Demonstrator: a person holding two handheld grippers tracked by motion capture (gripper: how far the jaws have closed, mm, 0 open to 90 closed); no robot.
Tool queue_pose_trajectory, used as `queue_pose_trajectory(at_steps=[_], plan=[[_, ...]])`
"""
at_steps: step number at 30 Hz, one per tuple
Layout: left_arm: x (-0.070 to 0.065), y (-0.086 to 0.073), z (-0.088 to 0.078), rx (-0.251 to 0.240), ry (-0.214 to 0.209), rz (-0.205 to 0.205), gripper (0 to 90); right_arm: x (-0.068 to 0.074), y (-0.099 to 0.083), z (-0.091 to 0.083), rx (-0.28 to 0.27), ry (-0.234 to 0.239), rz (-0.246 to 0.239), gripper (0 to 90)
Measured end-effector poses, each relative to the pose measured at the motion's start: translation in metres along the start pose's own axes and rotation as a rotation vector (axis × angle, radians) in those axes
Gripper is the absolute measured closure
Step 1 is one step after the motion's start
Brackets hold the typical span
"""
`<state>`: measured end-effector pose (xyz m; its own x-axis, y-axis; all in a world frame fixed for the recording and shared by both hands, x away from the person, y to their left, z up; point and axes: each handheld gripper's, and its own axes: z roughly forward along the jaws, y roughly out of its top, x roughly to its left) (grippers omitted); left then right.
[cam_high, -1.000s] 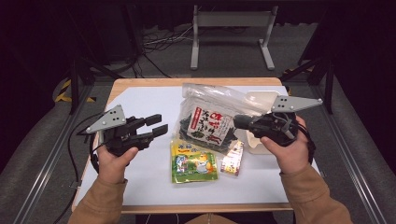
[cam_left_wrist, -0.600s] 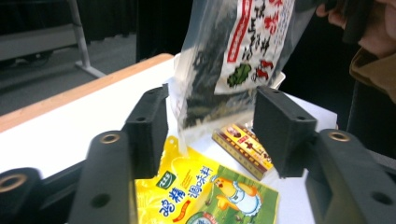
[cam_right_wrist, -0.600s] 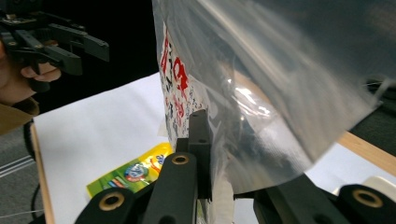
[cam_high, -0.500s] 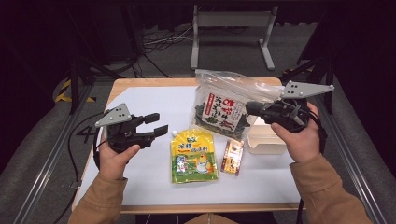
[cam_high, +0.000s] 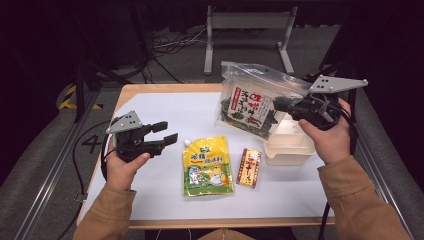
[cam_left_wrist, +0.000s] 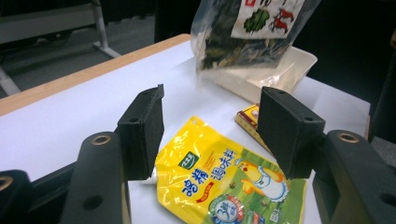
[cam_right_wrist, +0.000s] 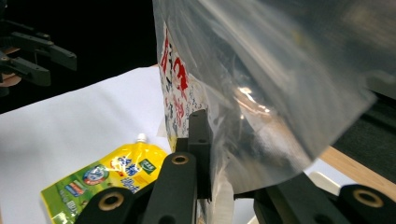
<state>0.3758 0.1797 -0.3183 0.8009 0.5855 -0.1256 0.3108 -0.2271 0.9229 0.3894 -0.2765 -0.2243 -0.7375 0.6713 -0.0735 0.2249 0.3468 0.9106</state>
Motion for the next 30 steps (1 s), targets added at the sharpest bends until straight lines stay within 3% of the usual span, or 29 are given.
queue_pose_trajectory(at_steps=[20, 30], plan=[[0.009, -0.006, 0.01, 0.049, 0.006, -0.018, 39.9, -0.04, -0.005, -0.014, 0.004, -0.153, 0.001, 81.6], [0.011, -0.008, 0.012, 0.062, 0.008, -0.03, 39.3, -0.056, -0.011, -0.017, 0.029, -0.211, 0.03, 81.6]])
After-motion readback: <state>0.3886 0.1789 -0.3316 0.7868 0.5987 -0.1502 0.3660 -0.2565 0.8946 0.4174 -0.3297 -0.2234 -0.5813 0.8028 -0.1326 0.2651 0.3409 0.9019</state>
